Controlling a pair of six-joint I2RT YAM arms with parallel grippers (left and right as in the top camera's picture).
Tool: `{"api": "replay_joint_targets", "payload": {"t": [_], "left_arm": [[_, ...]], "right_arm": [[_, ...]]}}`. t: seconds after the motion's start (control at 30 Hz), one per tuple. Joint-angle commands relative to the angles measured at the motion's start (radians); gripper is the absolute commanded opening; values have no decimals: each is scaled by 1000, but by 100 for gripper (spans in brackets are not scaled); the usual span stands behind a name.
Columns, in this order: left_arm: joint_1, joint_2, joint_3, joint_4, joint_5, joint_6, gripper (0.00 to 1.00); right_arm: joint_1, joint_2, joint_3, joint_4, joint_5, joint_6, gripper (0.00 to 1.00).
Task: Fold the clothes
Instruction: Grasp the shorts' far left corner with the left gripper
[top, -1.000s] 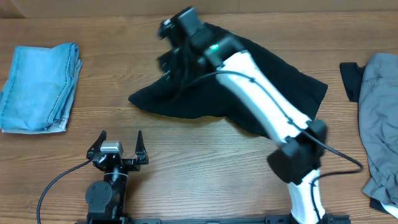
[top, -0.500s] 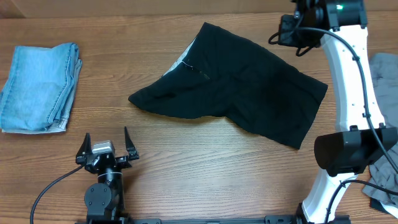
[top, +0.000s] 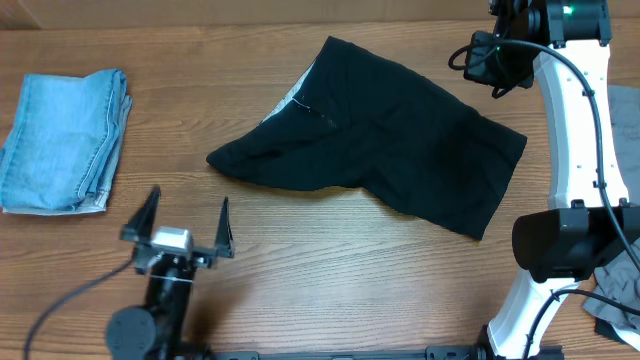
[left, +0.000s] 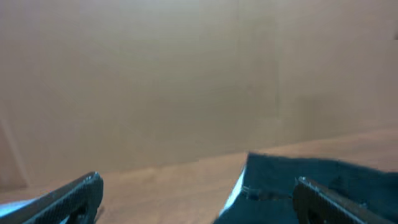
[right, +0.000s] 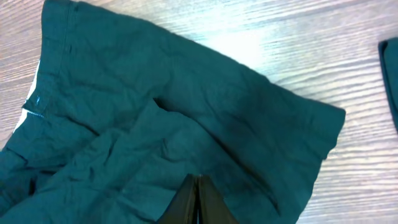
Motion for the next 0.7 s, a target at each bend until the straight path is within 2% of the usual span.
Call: {"api": "replay_joint_targets", "payload": {"t": [0.0,0.1,0.27,0.3,0.37,0.5,0.6,0.67], "left_arm": [[4,279,349,-132,109,26,100],[4,618,703,-343,164,47,100],[-43,1212,1374,-845,161,114,100],[-77,1387,1563,-964,156,156,100],[-117,1550,1735,-1054,147,216,100],[-188,1802,1954,-1098,42,269,100],[-218,1910,1962,-1030,34,270,100],[-231,1981,1963,-962,100,268,100]], "right_arm": [[-6,-1,0,-2,15,43,4],[-28,0,0,8,36,107,4],[-46,13,-1,10,32,117,4],[-46,19,-1,10,32,117,4],[-46,26,-1,10,32,117,4],[-46,28,-1,5,32,113,4],[-46,28,-1,-6,32,113,4],[-46,28,-1,-4,32,113,4]]}}
